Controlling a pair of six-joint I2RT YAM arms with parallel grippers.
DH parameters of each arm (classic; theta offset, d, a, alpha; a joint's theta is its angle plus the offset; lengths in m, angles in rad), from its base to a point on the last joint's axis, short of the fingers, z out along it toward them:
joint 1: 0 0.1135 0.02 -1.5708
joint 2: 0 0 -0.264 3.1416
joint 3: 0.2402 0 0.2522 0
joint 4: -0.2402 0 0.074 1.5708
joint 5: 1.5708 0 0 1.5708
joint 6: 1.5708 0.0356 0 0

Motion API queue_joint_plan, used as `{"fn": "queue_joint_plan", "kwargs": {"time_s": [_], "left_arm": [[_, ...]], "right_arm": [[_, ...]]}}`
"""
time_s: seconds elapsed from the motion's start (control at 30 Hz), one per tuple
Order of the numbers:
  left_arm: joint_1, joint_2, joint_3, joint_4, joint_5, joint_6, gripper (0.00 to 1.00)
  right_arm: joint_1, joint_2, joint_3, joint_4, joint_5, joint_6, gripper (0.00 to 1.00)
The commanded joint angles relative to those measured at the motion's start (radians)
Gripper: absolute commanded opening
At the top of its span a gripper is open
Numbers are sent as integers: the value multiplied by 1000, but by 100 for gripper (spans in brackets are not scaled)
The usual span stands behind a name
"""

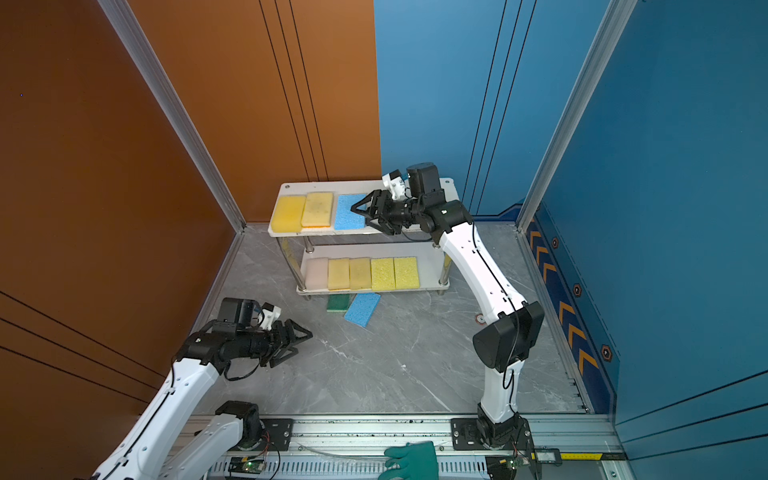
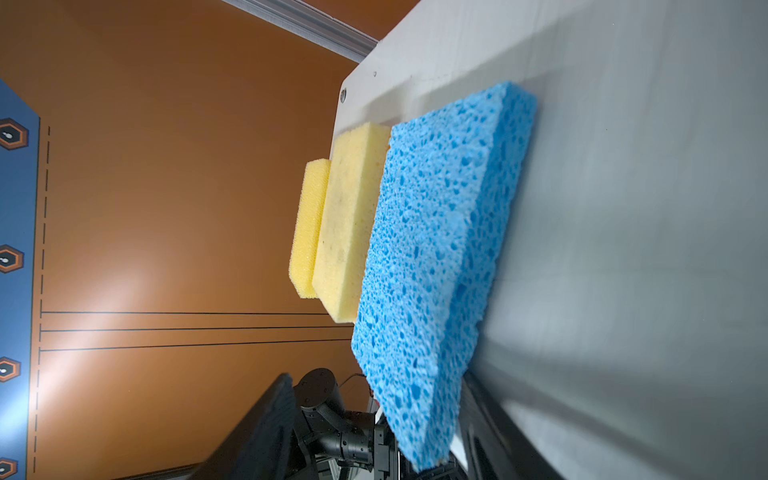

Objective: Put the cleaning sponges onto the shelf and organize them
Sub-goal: 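Open the right gripper to release the blue sponge on the shelf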

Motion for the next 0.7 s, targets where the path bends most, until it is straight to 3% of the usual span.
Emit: {"fn": "queue_joint_plan", "kwargs": {"time_s": [0.0,0.53,0.67], "left_arm": [[6,1,2,5,8,-1,74],[5,-3,-6,6,10,-1,74],[7,-2,-7,5,9,-2,74]], "right_arm": [[10,26,30,-118,57,-80,65],[38,112,145,-126,98,-108,66],[28,78,135,-182,166,-152,66]]}}
